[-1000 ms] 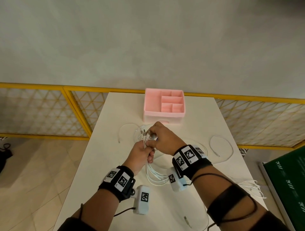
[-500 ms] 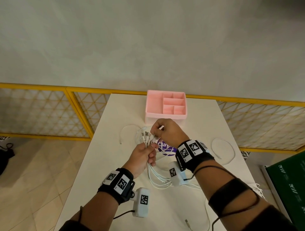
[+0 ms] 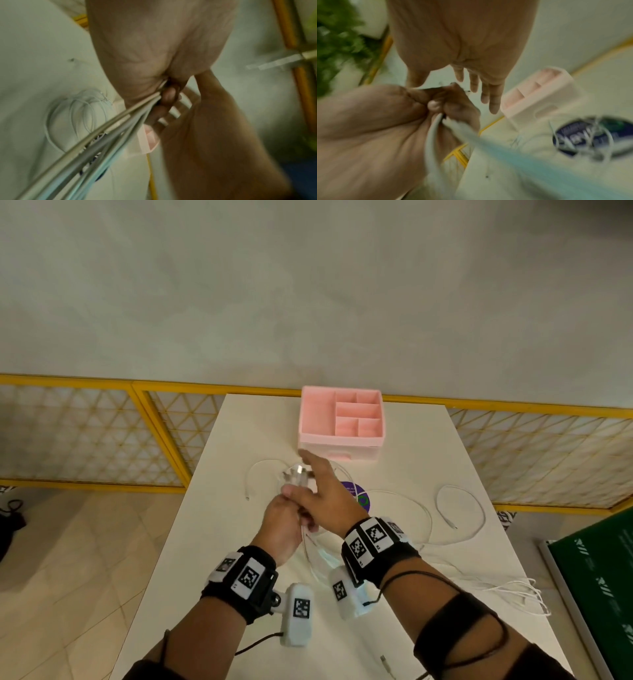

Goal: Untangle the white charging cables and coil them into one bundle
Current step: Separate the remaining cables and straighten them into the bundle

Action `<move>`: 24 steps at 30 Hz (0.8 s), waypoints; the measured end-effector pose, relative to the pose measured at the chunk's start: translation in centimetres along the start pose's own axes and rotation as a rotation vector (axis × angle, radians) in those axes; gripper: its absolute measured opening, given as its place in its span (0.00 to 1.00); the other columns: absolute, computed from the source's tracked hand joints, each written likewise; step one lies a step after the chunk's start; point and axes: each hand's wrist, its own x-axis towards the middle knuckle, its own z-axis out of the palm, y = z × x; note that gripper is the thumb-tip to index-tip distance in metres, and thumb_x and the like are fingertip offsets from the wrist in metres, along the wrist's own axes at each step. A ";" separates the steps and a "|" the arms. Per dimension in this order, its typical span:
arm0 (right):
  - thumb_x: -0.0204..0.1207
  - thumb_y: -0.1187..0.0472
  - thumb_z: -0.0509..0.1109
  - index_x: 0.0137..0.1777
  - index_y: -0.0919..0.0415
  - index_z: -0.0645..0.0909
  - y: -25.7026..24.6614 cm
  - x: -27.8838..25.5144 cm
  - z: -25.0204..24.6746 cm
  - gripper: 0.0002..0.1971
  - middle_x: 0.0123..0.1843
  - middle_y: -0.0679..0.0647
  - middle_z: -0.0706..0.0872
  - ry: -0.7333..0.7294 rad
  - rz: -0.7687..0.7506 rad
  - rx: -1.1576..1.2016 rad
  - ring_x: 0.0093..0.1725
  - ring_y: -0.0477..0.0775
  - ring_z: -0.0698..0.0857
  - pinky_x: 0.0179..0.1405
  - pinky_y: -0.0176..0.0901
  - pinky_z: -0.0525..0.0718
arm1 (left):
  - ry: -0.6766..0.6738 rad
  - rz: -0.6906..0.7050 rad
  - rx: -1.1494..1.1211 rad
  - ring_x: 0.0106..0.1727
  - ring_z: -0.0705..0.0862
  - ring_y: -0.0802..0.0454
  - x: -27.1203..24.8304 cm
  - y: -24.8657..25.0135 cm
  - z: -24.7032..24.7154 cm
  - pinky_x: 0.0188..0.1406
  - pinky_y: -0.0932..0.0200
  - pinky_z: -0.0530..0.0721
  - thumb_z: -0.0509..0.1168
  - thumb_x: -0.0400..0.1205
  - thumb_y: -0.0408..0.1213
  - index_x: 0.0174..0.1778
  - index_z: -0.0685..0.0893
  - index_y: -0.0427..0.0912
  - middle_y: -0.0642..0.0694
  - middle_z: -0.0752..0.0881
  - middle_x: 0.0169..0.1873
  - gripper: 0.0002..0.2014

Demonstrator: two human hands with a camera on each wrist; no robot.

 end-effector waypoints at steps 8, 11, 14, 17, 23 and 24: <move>0.79 0.42 0.71 0.37 0.56 0.78 4.7 -2.7 -1.6 0.18 0.31 0.51 0.81 -0.205 0.088 -0.330 0.29 0.49 0.78 0.35 0.47 0.78 | 0.049 0.104 -0.447 0.22 0.65 0.56 2.1 2.9 -1.7 0.26 0.61 0.71 0.52 0.92 0.40 0.40 0.76 0.44 0.53 0.69 0.24 0.16; 0.80 0.41 0.67 0.44 0.54 0.82 6.7 -3.8 -5.1 0.16 0.41 0.52 0.86 -0.190 0.102 -0.569 0.41 0.53 0.81 0.46 0.50 0.81 | 0.050 0.125 -0.464 0.22 0.68 0.55 2.6 3.0 -2.2 0.30 0.58 0.75 0.51 0.92 0.40 0.40 0.76 0.45 0.52 0.72 0.24 0.16; 0.80 0.39 0.66 0.39 0.49 0.81 9.4 -5.0 -9.5 0.16 0.37 0.49 0.84 -0.129 0.253 -0.681 0.41 0.54 0.81 0.43 0.48 0.78 | 0.097 0.140 -0.469 0.21 0.67 0.56 3.1 3.0 -2.8 0.25 0.60 0.75 0.50 0.93 0.40 0.39 0.75 0.45 0.52 0.72 0.23 0.16; 0.78 0.34 0.66 0.32 0.53 0.78 12.8 -7.5 -14.4 0.24 0.31 0.49 0.80 -0.035 0.464 -0.764 0.39 0.56 0.83 0.40 0.47 0.77 | 0.162 0.137 -0.470 0.18 0.62 0.58 3.7 3.3 -3.4 0.18 0.64 0.67 0.51 0.93 0.40 0.38 0.75 0.45 0.54 0.67 0.21 0.17; 0.74 0.35 0.72 0.29 0.54 0.77 16.0 -11.4 -20.2 0.24 0.28 0.50 0.80 0.106 0.655 -0.803 0.35 0.55 0.83 0.34 0.45 0.74 | 0.187 0.078 -0.389 0.17 0.59 0.58 3.7 2.5 -2.5 0.15 0.65 0.60 0.51 0.92 0.40 0.36 0.74 0.45 0.54 0.64 0.19 0.18; 0.75 0.36 0.71 0.31 0.54 0.77 16.0 -11.7 -21.2 0.23 0.28 0.49 0.79 0.142 0.662 -0.842 0.37 0.56 0.84 0.36 0.44 0.75 | 0.185 0.067 -0.382 0.17 0.59 0.58 3.7 2.1 -2.2 0.15 0.65 0.59 0.51 0.92 0.39 0.36 0.73 0.45 0.54 0.64 0.19 0.18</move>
